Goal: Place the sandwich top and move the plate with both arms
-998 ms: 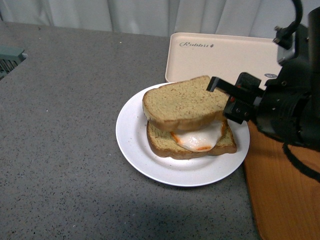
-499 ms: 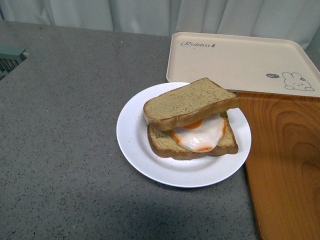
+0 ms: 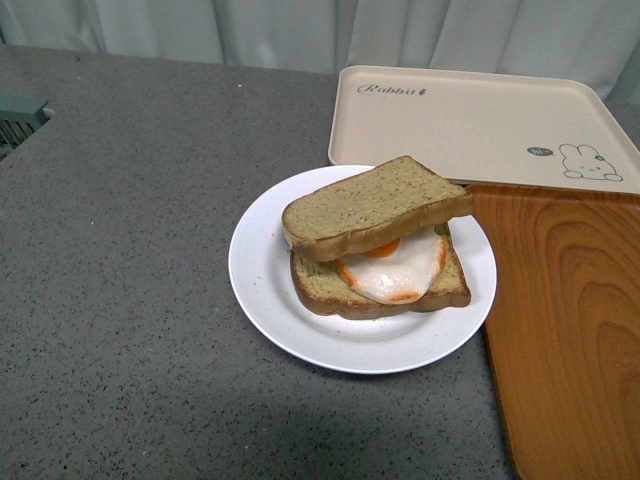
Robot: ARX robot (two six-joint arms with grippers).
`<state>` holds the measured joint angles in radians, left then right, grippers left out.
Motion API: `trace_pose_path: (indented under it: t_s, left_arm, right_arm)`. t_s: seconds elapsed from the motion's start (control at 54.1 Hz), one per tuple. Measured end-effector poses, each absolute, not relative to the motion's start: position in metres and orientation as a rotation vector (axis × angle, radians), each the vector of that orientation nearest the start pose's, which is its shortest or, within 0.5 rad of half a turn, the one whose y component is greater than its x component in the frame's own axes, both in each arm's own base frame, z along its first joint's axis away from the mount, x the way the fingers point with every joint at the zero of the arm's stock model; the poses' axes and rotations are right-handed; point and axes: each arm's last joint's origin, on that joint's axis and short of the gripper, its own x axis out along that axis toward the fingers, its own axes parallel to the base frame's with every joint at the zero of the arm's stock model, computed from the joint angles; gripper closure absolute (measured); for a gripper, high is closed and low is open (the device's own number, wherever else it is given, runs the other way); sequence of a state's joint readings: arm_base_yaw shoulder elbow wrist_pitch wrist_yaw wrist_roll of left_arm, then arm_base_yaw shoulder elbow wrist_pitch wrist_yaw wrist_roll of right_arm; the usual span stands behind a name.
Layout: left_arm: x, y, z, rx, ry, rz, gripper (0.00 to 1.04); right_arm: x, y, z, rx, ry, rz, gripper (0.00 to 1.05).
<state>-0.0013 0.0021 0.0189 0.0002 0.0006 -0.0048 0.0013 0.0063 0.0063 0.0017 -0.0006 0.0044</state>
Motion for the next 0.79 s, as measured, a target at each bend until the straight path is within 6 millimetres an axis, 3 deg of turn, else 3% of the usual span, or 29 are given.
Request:
trace_pose_path:
  t_s: [0.388,0.721,0.795]
  left_arm:
    - [0.0966,-0.0001,0.1698,-0.005,-0.017,-0.001,0.06]
    - [0.0967,-0.0002,0.1698,-0.010,-0.015,-0.002,0.06]
    - [0.0980,-0.0013,0.1643,-0.252,0.250,-0.002,0.06]
  right_arm:
    - [0.0976,0.0002,0.1654,0.004,-0.003,0.003,1.04]
    - [0.0976,0.0002,0.1654,0.002,-0.002,0.003,0.47]
    - [0.0976,0.0002,0.1654,0.002,-0.003,0.003,0.29]
